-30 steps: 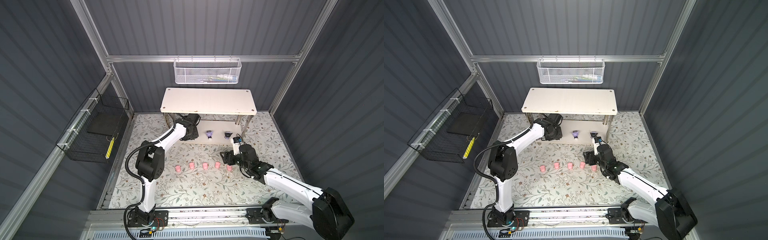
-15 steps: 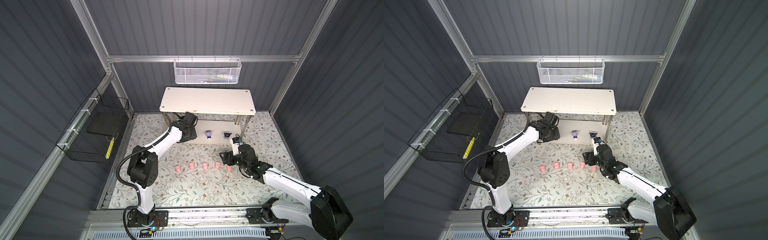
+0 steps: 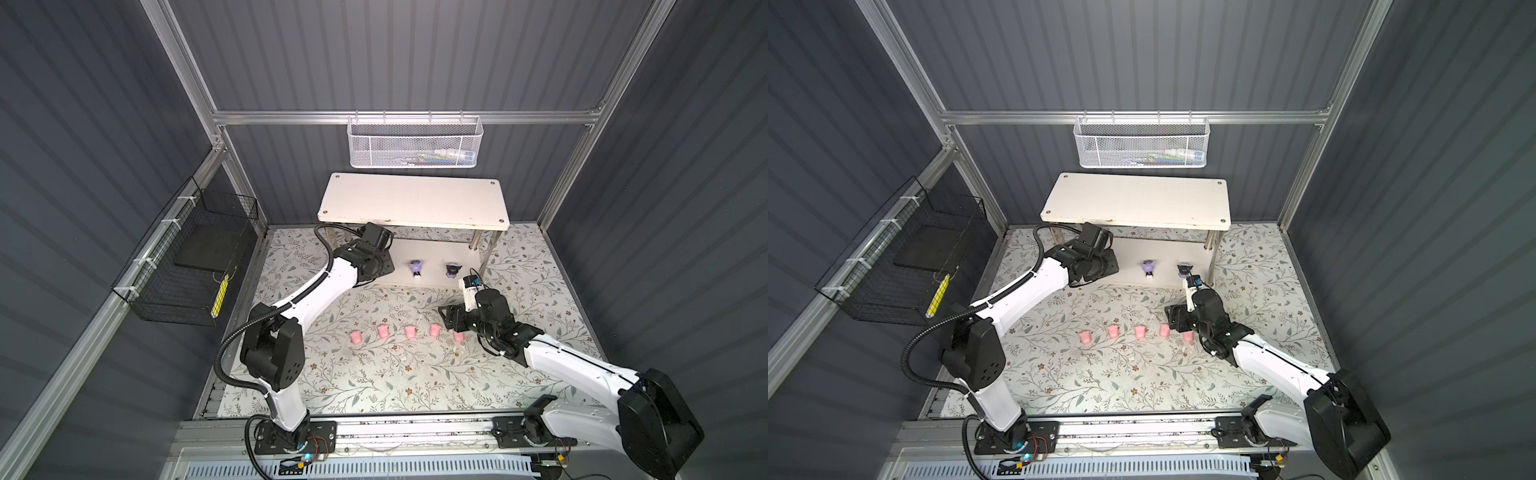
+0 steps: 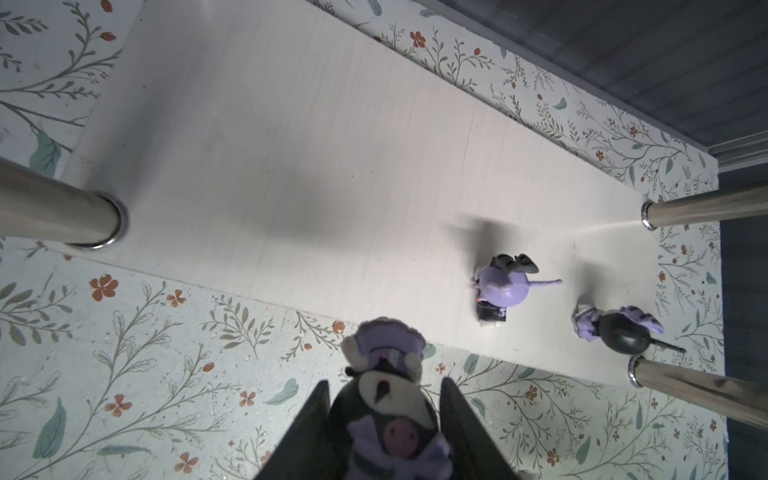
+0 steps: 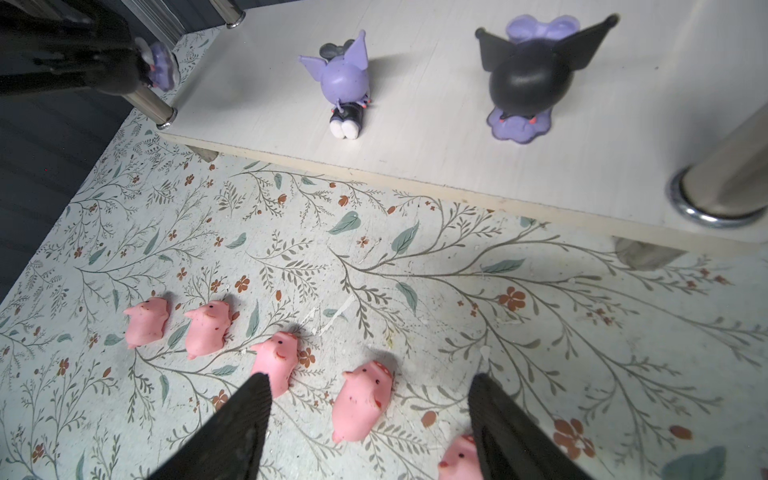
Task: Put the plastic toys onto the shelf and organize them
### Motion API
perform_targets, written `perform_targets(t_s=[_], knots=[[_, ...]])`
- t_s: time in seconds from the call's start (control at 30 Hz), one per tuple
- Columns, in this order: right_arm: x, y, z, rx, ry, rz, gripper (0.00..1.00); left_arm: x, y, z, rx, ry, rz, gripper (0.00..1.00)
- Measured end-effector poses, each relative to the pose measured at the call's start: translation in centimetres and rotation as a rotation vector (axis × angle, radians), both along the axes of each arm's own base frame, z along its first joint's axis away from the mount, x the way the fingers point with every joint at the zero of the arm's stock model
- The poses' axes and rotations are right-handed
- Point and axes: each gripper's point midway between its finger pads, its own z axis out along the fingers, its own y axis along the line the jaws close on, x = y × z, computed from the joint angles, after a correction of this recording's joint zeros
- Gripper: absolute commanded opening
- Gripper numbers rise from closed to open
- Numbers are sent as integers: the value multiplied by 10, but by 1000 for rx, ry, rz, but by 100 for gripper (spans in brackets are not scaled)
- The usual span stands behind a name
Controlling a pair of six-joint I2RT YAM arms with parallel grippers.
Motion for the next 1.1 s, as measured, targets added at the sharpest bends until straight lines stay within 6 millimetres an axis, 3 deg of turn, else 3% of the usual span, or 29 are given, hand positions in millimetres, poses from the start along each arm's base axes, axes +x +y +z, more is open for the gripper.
perform_targets(t_s=[0.3,0.63,0.97,1.1], knots=[[-1,0,0,1,3,4,77,-43,-14,4,5,11,-59,43],[-2,0,1,3,2,6,77,-104,3,-6,68,119,-106,43],[-3,1,1,3,8,10,77,-202,-3,-60,158,367,-251,42],[-3,1,-1,1,14,13,77,-229,-7,-86,197,471,-303,42]])
